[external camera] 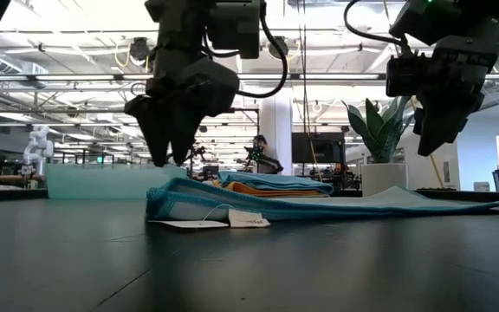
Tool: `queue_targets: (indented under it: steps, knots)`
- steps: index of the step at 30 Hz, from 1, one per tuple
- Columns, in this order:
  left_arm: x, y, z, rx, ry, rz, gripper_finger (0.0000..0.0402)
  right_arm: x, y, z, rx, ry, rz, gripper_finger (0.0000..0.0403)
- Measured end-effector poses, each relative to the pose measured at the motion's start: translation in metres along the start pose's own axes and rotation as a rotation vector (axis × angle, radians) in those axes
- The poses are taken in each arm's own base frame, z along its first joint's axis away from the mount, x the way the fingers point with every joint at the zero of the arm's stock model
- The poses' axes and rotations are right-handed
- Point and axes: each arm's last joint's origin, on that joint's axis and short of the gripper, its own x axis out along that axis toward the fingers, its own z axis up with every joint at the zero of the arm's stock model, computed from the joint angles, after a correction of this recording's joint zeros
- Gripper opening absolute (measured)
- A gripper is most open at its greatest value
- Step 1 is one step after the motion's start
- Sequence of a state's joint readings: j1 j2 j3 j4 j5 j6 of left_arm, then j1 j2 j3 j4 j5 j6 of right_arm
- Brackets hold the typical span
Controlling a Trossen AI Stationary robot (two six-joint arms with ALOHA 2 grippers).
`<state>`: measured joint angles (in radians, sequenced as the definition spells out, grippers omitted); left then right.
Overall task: Fold microfiber towels
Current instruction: Fold the light blue microfiber towel
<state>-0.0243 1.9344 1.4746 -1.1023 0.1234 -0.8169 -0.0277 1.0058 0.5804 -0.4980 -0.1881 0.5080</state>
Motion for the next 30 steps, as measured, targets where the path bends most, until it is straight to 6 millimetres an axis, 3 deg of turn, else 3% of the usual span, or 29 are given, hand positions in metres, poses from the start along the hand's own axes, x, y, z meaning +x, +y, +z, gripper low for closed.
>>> queue_targets:
  steps: [3, 7, 13, 23, 30]
  knots:
    - [0.006, 0.002, -0.002, 0.015, 0.018, 0.023, 0.0218, 0.000, 0.000, 0.000, 0.004, 0.000, 0.000, 0.0041]
    - [0.030, 0.013, -0.009, -0.009, 0.088, 0.037, 0.0218, 0.000, 0.000, 0.000, -0.001, -0.001, -0.001, 0.0056]
    - [0.053, 0.016, -0.012, -0.059, 0.116, -0.062, 0.0218, 0.000, 0.000, 0.000, -0.013, -0.002, -0.004, 0.0064]
    - [0.049, 0.013, -0.006, -0.048, 0.080, -0.112, 0.0218, 0.000, 0.000, 0.000, -0.006, -0.002, -0.004, 0.0064]
    - [0.030, 0.014, -0.010, -0.023, 0.034, -0.150, 0.0218, -0.002, -0.010, 0.006, 0.040, -0.016, -0.005, 0.0064]
